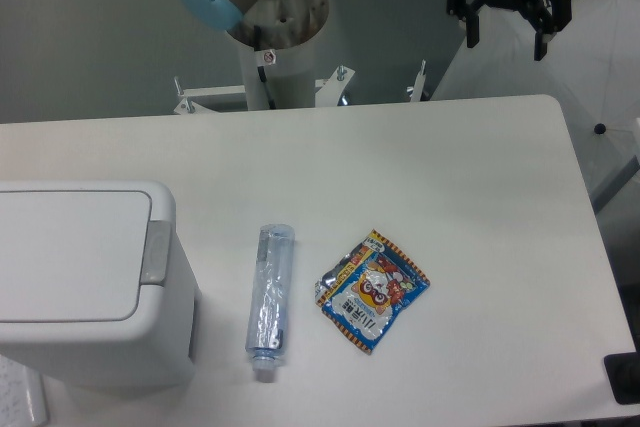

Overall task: Open the trash can
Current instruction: 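Move the open gripper down toward the white trash can lid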

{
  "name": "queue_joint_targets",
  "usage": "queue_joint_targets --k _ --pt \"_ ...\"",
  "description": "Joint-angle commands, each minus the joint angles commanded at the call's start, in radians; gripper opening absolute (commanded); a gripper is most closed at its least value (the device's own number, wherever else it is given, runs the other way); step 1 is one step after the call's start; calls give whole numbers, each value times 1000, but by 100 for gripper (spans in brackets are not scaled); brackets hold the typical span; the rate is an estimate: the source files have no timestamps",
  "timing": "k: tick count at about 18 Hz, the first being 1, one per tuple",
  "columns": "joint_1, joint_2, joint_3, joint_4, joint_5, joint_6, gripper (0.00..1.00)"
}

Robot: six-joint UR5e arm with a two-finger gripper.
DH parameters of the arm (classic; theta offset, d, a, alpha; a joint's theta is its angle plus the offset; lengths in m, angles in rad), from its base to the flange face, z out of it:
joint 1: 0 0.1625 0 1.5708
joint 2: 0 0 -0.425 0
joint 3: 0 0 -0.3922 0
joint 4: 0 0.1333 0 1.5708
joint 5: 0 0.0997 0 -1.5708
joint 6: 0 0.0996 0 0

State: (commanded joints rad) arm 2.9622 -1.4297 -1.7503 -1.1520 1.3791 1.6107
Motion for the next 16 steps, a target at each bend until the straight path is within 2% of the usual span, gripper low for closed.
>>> queue_joint_targets --k 4,6,10,13,16 --pt "-20 0 3 -2 -9 -6 100" --pt "-46 -2 5 0 -44 -59 100" --pt "-86 -24 37 2 -138 -288 100" --pt "-162 -66 92 6 -143 -519 100" --pt "-245 -103 124 61 -143 -737 100"
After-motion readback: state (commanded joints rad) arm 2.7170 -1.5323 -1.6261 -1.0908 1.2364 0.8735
